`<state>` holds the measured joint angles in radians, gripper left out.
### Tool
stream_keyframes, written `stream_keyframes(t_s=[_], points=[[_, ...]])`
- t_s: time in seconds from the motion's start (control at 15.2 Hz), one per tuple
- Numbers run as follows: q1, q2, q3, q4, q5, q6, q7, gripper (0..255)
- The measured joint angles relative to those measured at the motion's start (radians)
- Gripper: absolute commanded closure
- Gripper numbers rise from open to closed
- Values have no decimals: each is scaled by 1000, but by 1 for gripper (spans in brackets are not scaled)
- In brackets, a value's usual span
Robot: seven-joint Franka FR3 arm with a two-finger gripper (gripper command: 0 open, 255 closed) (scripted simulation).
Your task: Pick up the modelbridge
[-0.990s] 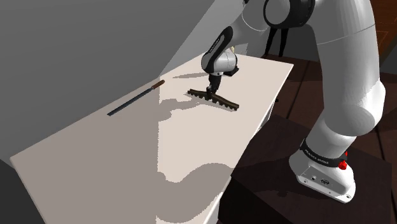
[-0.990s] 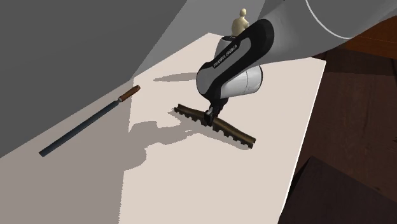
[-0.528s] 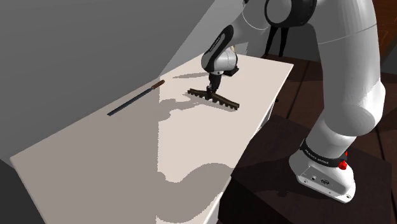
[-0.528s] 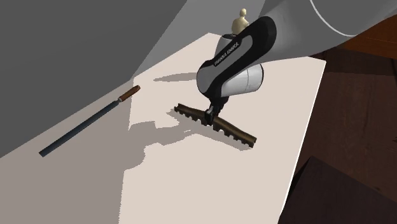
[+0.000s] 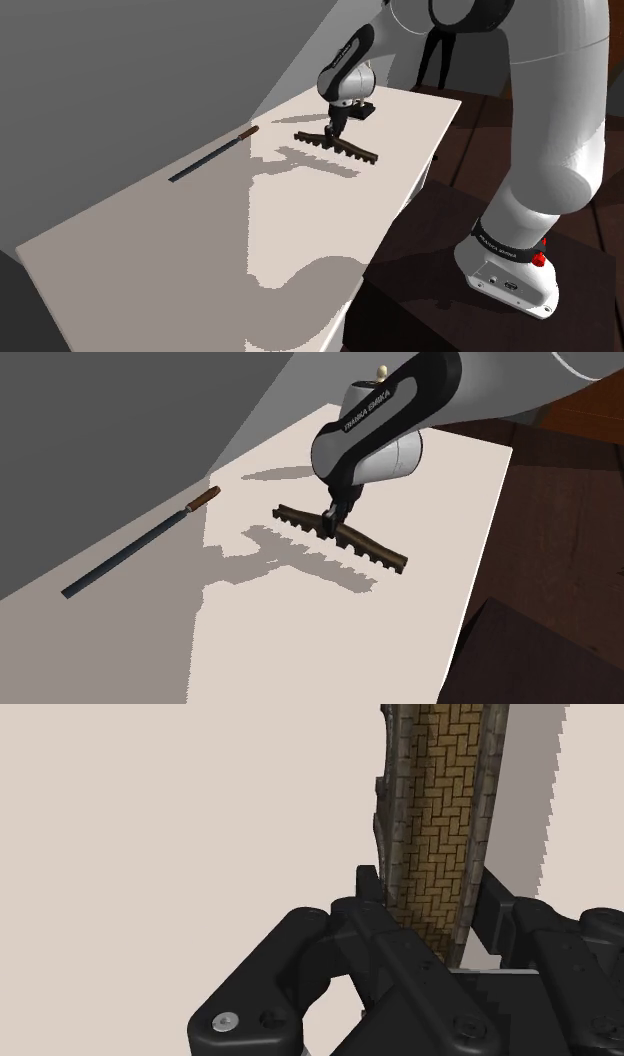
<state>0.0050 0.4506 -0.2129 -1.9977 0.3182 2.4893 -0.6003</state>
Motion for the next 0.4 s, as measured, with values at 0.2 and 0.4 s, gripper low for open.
stream_keyframes(t_s=[0.2, 0.4], points=[[6, -26, -9, 6, -15, -31, 14, 255], [10, -51, -16, 7, -27, -56, 23, 255]])
